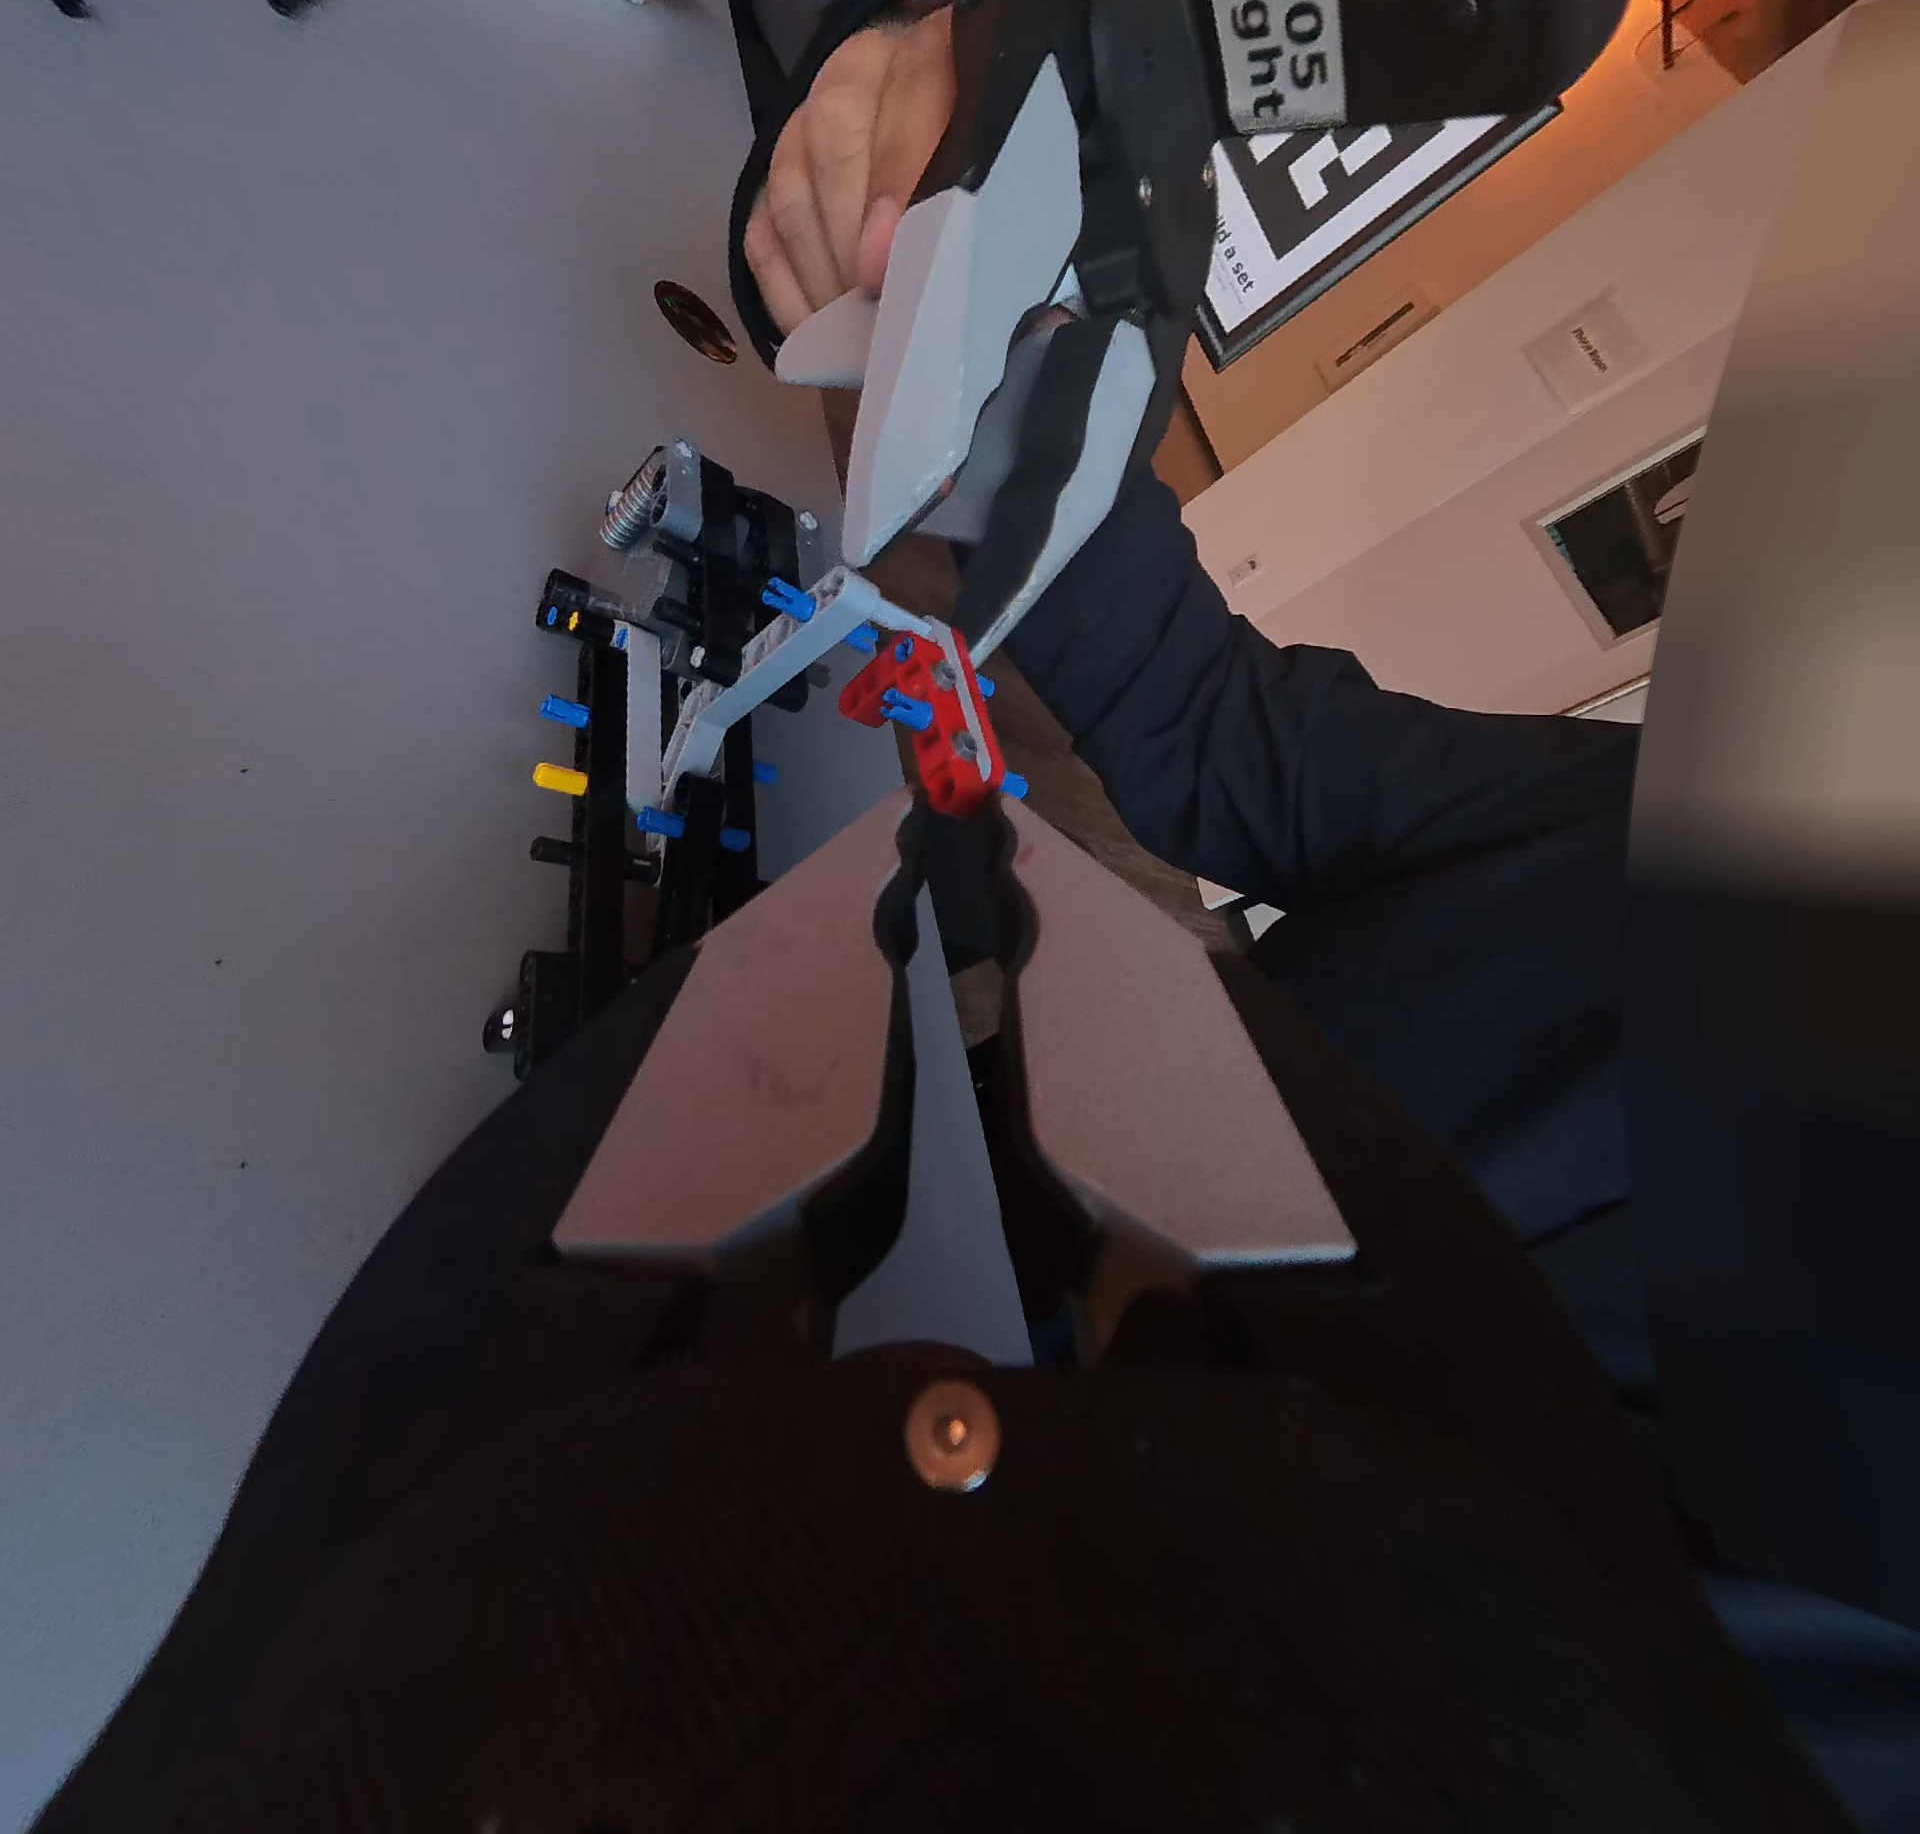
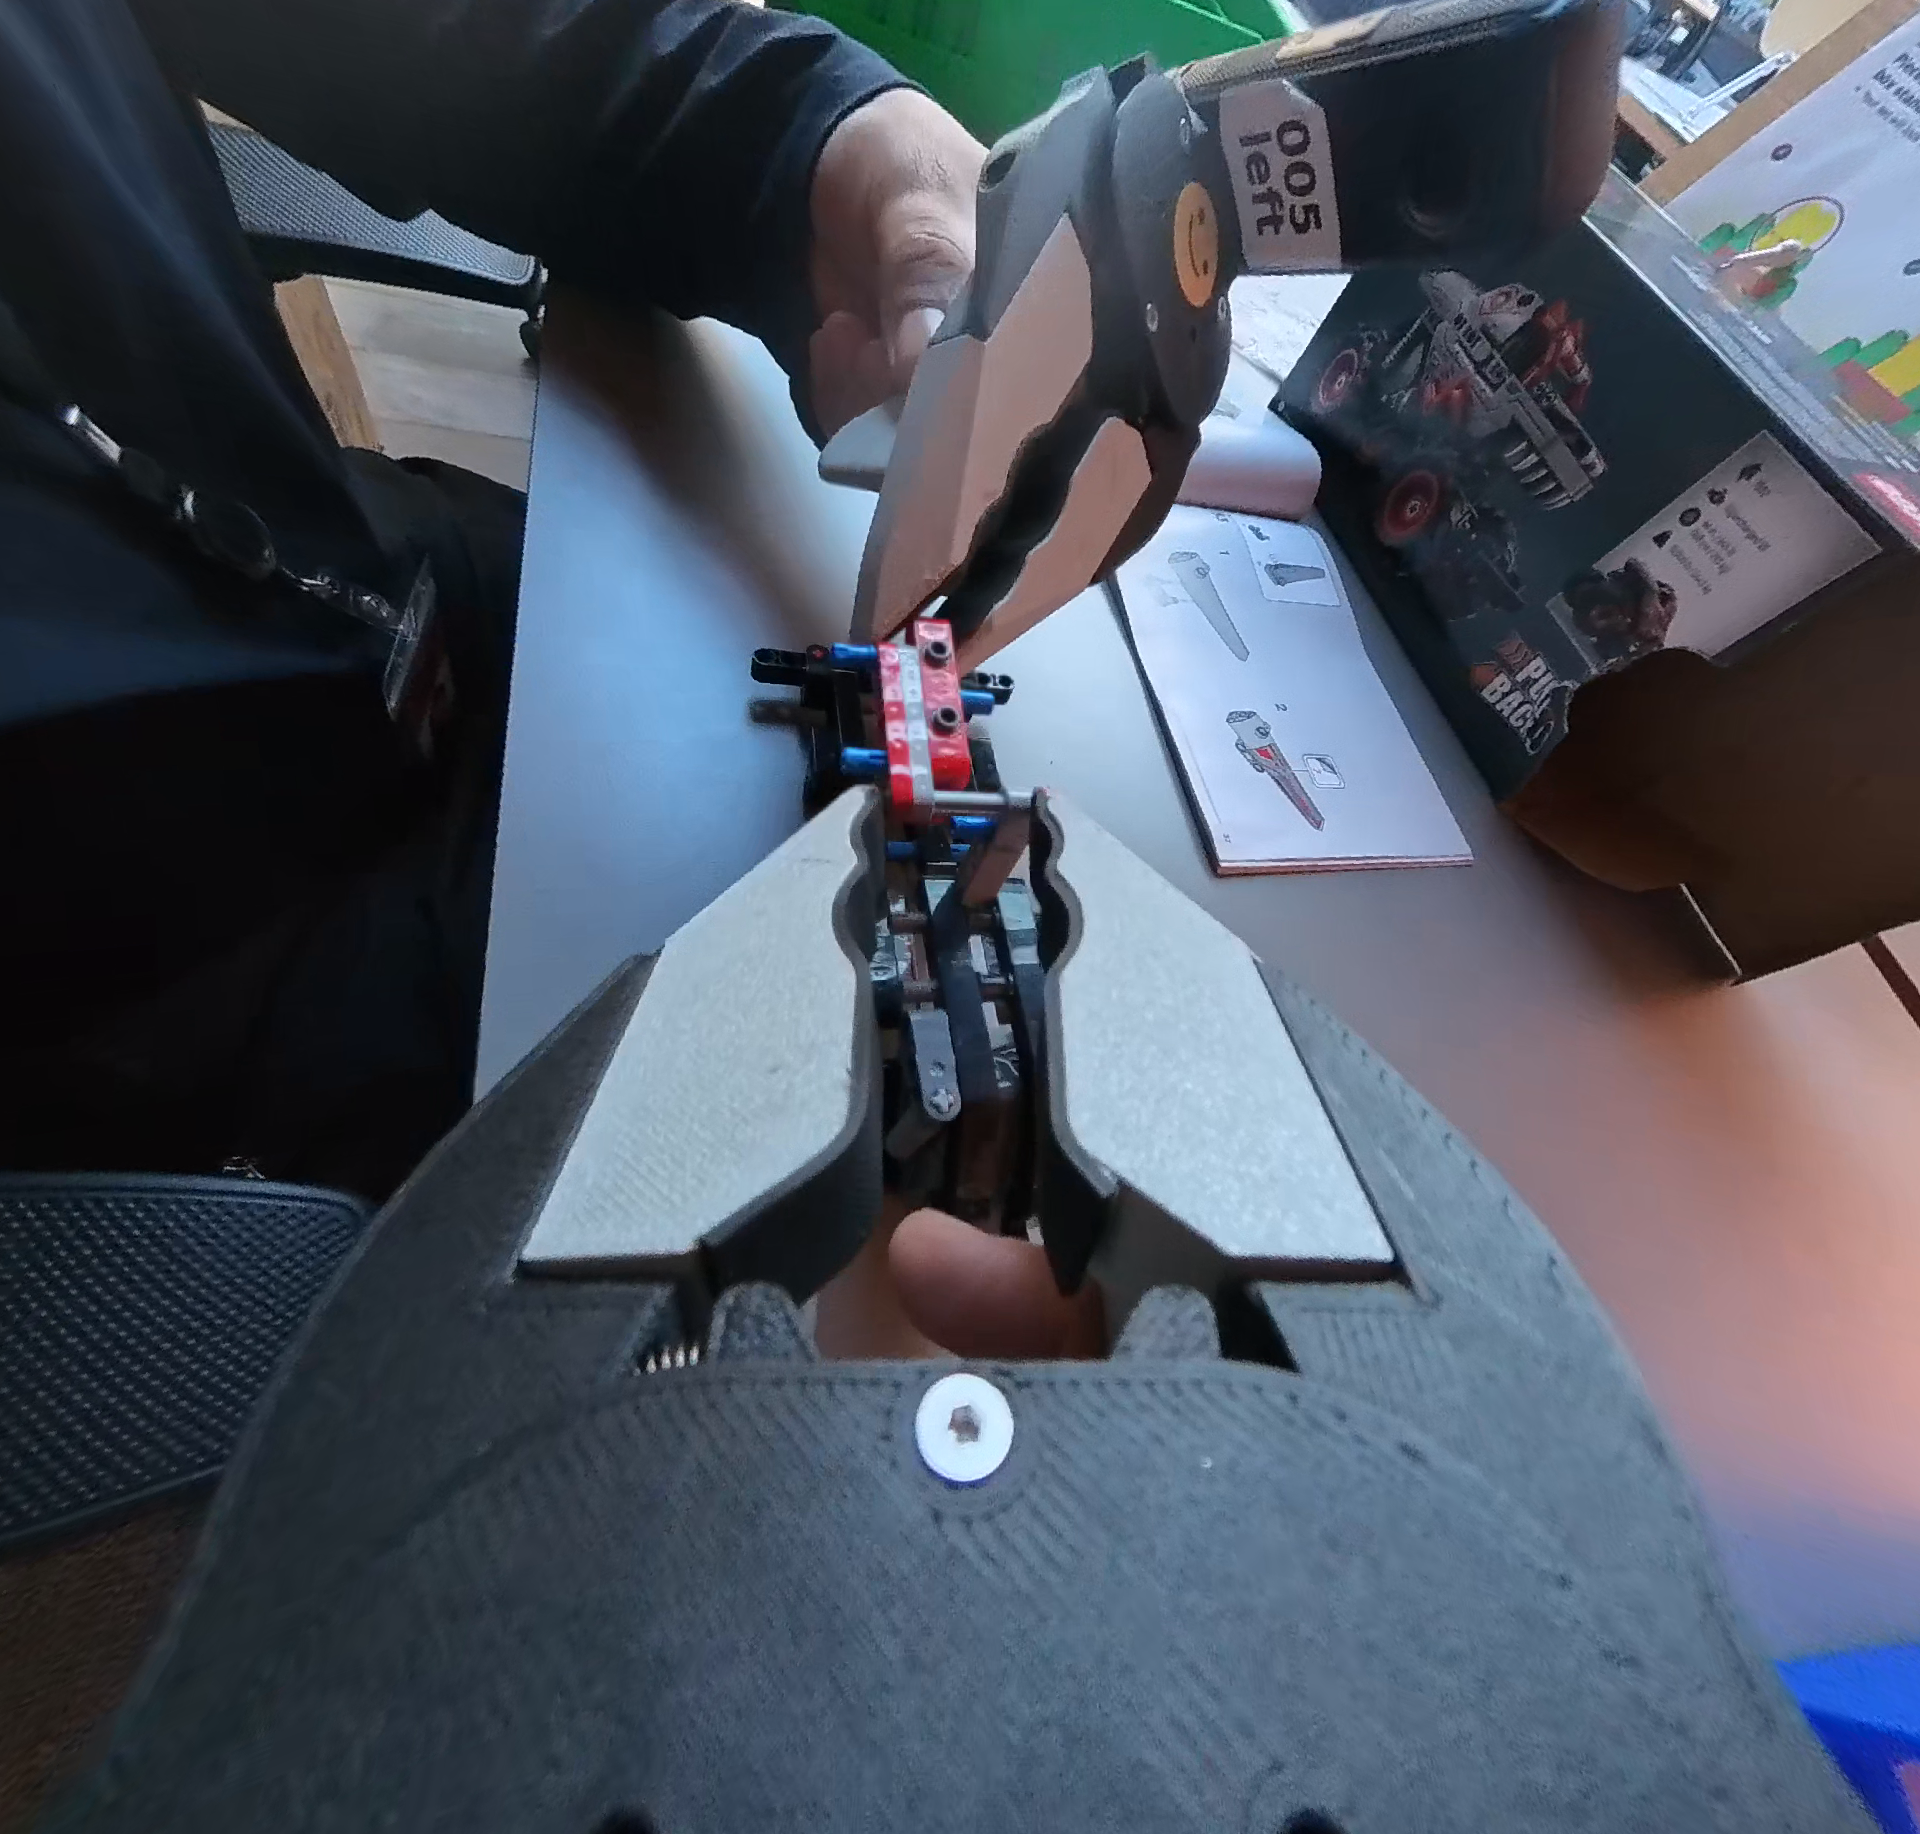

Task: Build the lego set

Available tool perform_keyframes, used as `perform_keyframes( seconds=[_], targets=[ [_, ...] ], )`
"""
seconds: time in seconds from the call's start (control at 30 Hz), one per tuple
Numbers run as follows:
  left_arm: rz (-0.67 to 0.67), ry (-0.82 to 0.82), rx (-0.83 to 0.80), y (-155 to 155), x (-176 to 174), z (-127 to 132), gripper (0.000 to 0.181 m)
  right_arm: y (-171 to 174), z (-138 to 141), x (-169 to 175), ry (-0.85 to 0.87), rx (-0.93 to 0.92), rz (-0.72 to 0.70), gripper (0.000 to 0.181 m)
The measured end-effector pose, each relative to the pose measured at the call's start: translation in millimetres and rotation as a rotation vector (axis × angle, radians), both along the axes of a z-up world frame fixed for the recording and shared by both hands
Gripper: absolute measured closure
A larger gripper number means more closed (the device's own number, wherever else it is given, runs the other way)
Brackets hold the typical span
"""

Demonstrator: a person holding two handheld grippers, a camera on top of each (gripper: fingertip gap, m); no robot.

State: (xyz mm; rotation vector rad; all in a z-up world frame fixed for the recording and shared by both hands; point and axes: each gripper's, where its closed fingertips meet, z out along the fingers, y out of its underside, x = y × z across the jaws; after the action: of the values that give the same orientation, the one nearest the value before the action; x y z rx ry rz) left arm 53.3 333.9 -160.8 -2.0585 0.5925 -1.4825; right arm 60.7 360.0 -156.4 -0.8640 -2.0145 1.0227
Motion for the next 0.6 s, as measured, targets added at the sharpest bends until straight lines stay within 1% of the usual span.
perform_keyframes(
  seconds=[0.6],
  targets=[
    [0.008, 0.004, 0.004, 1.3, -2.7, 0.2, 0.175, 2.1, -0.4, -3.2, -0.049, -0.025, 0.039, 0.155]
  ],
)
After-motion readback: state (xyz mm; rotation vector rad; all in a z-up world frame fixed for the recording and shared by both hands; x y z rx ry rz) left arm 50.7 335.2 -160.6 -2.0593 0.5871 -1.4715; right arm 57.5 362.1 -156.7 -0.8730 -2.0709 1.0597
